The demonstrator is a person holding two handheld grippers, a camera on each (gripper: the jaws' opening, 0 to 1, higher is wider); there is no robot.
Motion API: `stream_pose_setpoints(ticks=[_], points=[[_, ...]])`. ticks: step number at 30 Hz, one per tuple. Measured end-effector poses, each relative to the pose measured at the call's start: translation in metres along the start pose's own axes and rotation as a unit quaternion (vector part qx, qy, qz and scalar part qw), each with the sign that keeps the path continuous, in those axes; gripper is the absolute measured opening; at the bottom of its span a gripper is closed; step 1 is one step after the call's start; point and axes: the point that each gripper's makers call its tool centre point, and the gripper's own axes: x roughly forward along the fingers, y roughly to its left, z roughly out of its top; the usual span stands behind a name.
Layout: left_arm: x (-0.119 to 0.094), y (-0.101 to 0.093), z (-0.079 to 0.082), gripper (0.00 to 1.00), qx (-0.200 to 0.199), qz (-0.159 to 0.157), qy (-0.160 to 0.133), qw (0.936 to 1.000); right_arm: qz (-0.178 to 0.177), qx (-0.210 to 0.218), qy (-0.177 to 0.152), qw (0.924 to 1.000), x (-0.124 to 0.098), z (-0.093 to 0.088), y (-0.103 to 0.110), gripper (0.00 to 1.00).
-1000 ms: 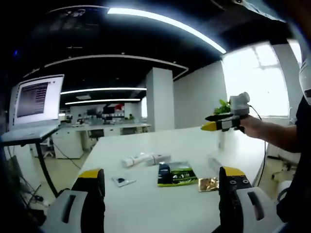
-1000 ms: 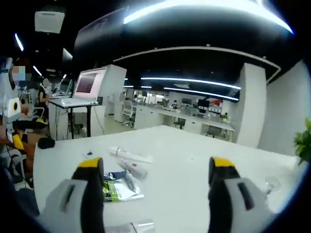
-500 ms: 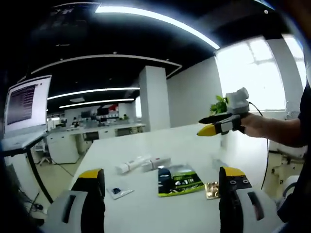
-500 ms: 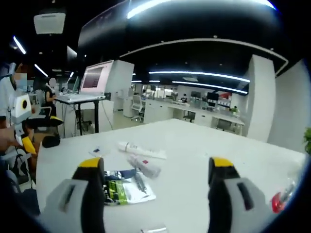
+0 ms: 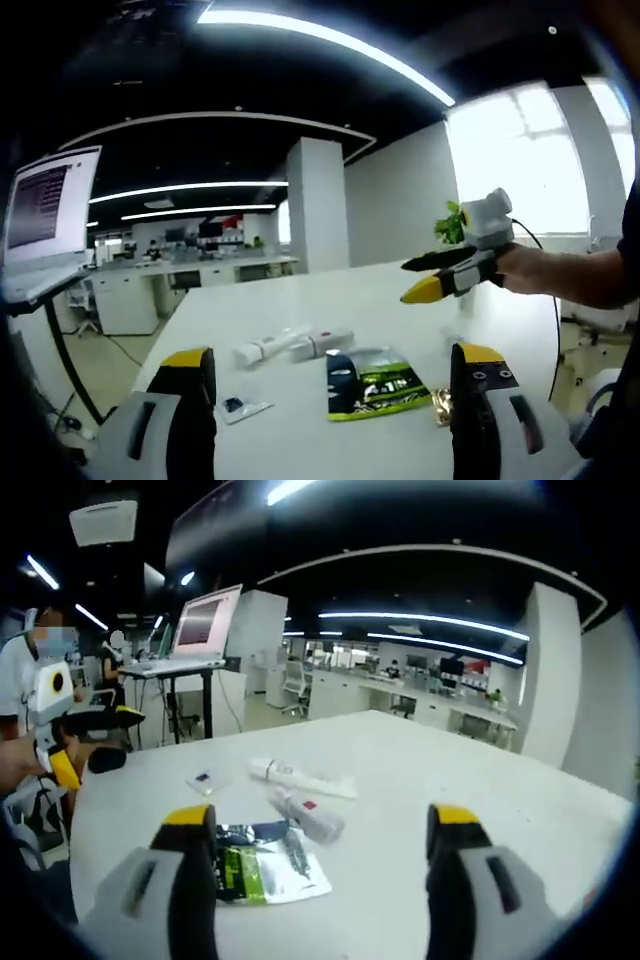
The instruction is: Arrange the skincare products in the storage area until every visible bottle or jar stands upright without overlapping.
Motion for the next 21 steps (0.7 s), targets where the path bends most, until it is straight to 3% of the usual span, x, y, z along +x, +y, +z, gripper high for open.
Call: stream_pose_setpoints(ticks=[8,12,18,21], points=[[0.006,-0.002,-0.002,1.0,-0.003,-0.004,-0.001,1.0,0.022,-0.032,0.018,0.9991,0.011,0.003,0.005,0.85],[0.007,0.0,-0.004,1.0,-0.009,-0.004,0.004,0.9999,0.04,-0.054,0.027,0.9974,0.022,0.002,0.01,0.85],[0.01,0.003,-0.005,1.0,-0.012,0.002,0.01,0.9999,0.071,-0.045,0.034,0.9959,0.038,0.005,0.021,0.84],[0.012,0.004,-0.007,1.0,-0.011,0.002,0.012,0.9999,0.088,-0.068,0.038,0.9931,0.051,0.007,0.029,0.84]])
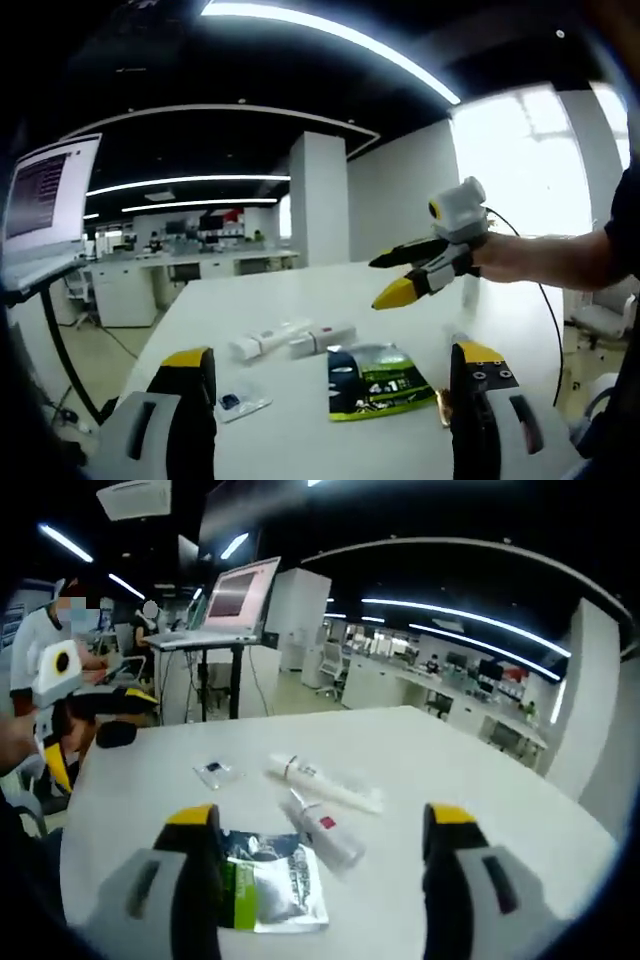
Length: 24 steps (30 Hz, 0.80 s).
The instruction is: Arrange the skincare products in the storage area until every visible bottle or jar stands upright without overlapping.
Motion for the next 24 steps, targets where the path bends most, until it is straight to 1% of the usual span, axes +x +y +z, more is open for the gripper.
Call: stream_pose_setpoints(ticks=[5,6,9,11,12,13,15,17,20,24], points=[[0.0,0.001,-0.003,1.0,-0.003,0.004,0.005,1.0,0.027,-0.025,0.014,0.9992,0.022,0.003,0.004,0.83],[0.0,0.001,-0.003,1.0,-0.003,0.005,0.005,1.0,0.035,-0.033,0.018,0.9987,0.028,0.002,-0.001,0.83],[-0.001,0.001,-0.004,1.0,-0.004,0.008,0.007,0.9999,0.047,-0.041,0.022,0.9978,0.042,0.004,-0.002,0.83],[-0.002,0.002,-0.005,1.0,-0.004,0.009,0.008,0.9999,0.06,-0.054,0.024,0.9964,0.051,0.006,-0.001,0.82],[-0.002,0.002,-0.005,1.0,-0.004,0.01,0.009,0.9999,0.065,-0.06,0.028,0.9957,0.06,0.006,-0.01,0.82],[-0.002,0.002,-0.004,1.0,-0.003,0.01,0.009,0.9999,0.07,-0.065,0.03,0.9949,0.066,0.006,-0.012,0.82],[-0.001,0.004,-0.006,1.0,-0.004,0.011,0.012,0.9999,0.077,-0.071,0.034,0.994,0.072,0.007,-0.009,0.81],[-0.002,0.004,-0.006,1.0,-0.005,0.012,0.015,0.9998,0.091,-0.079,0.038,0.992,0.079,0.008,-0.005,0.82],[-0.003,0.005,-0.004,1.0,-0.004,0.013,0.012,0.9998,0.1,-0.1,0.039,0.9892,0.092,0.012,-0.002,0.83],[-0.003,0.004,0.0,1.0,-0.009,0.013,0.013,0.9998,0.122,-0.105,0.043,0.986,0.109,0.013,0.004,0.83]])
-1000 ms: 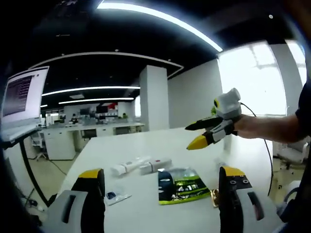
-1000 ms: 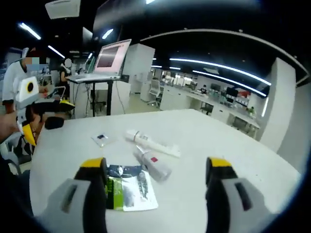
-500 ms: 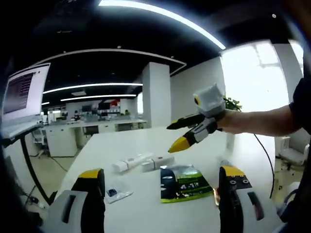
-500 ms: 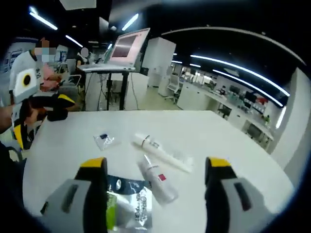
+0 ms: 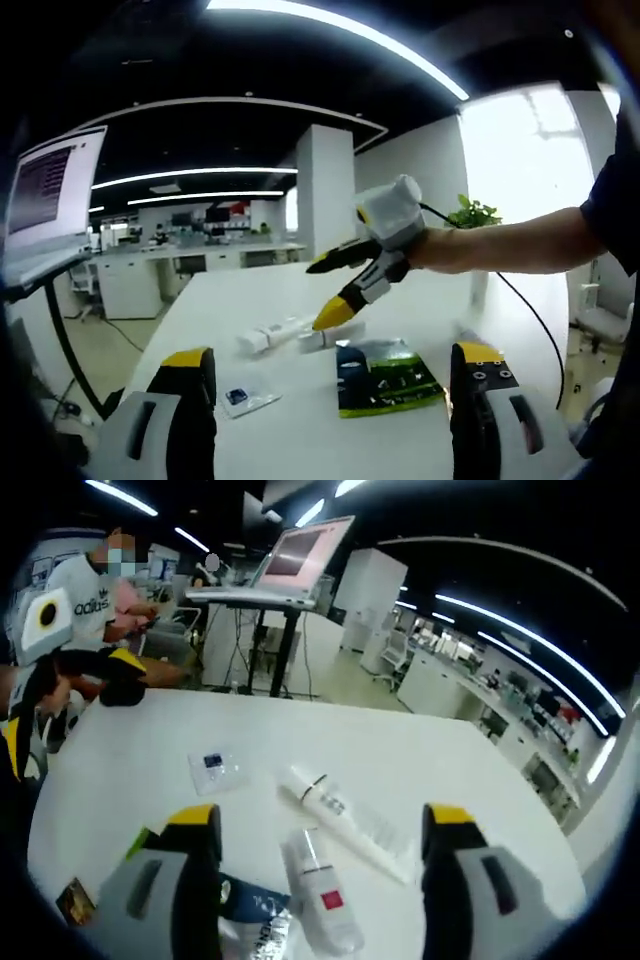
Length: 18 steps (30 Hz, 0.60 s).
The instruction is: Arrange the skincare products in the storage area until every visible bottle or jar stands upright without overlapping.
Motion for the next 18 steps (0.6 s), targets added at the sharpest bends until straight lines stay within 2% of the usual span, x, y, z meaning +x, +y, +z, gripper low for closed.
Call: stream_pose_setpoints(ticks=[6,11,13,18], points=[[-0.005,-0.001,0.004,0.99,0.001,0.003,-0.005,1.0,0.03,-0.005,0.003,0.9995,0.027,0.004,0.005,0.81],[-0.006,-0.005,0.003,0.99,0.007,-0.004,-0.005,1.0,0.056,-0.002,0.02,0.9982,0.054,0.001,0.001,0.81],[-0.006,-0.006,0.003,0.99,0.008,-0.004,-0.001,1.0,0.066,-0.008,0.032,0.9973,0.059,-0.002,0.006,0.81],[-0.007,-0.002,0.003,0.99,0.007,-0.001,-0.007,1.0,0.085,-0.006,0.04,0.9956,0.079,-0.003,0.004,0.78]])
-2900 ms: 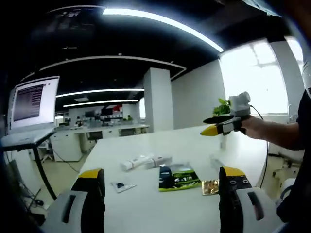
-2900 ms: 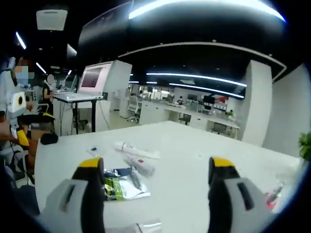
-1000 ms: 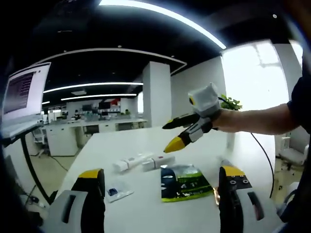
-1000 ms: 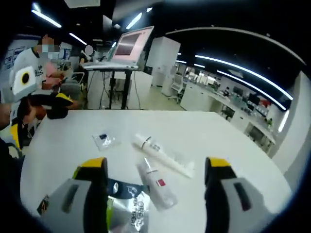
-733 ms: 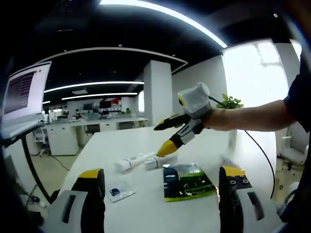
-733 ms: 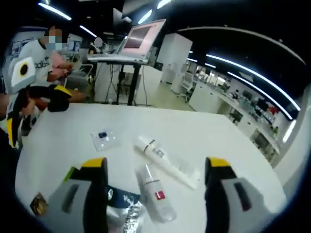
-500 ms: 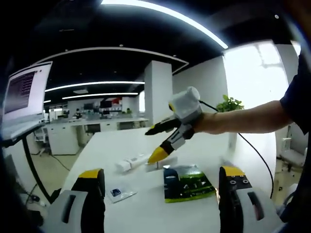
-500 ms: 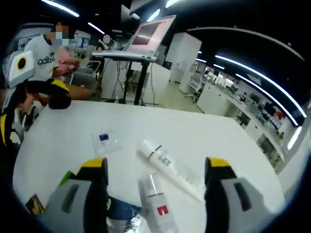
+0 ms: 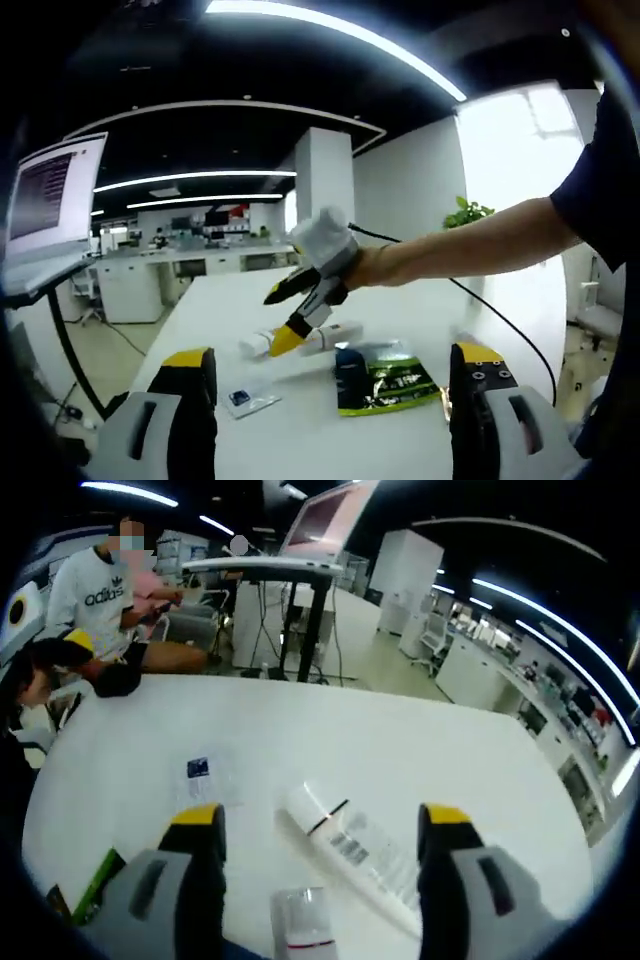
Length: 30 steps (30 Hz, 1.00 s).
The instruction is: Arrange the skincare products in the storage area until every visible bottle or jar stands upright without overlapping.
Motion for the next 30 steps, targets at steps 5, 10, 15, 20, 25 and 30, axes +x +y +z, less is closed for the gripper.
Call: stream_pose_setpoints(ticks=[5,10,15,20,25,30], points=[[-0.002,0.002,-0.001,0.99,-0.008,0.001,0.003,1.0,0.018,0.001,0.006,0.9998,0.01,-0.001,0.003,0.73],[-0.004,0.006,-0.001,0.99,-0.011,0.002,0.001,0.9999,0.026,-0.006,0.019,0.9995,0.02,-0.003,-0.001,0.71],[-0.005,0.008,-0.001,0.99,-0.01,0.002,0.003,0.9999,0.042,-0.008,0.039,0.9983,0.029,-0.007,-0.003,0.66],[-0.006,0.014,-0.002,0.99,-0.011,0.007,0.003,0.9999,0.064,-0.005,0.054,0.9965,0.035,-0.01,-0.004,0.62],[-0.008,0.015,-0.005,0.98,-0.013,0.008,0.008,0.9998,0.084,0.001,0.055,0.995,0.035,-0.01,0.004,0.45],[-0.006,0.017,-0.005,0.98,-0.014,0.009,0.013,0.9998,0.094,-0.005,0.06,0.9938,0.033,-0.01,0.012,0.41]])
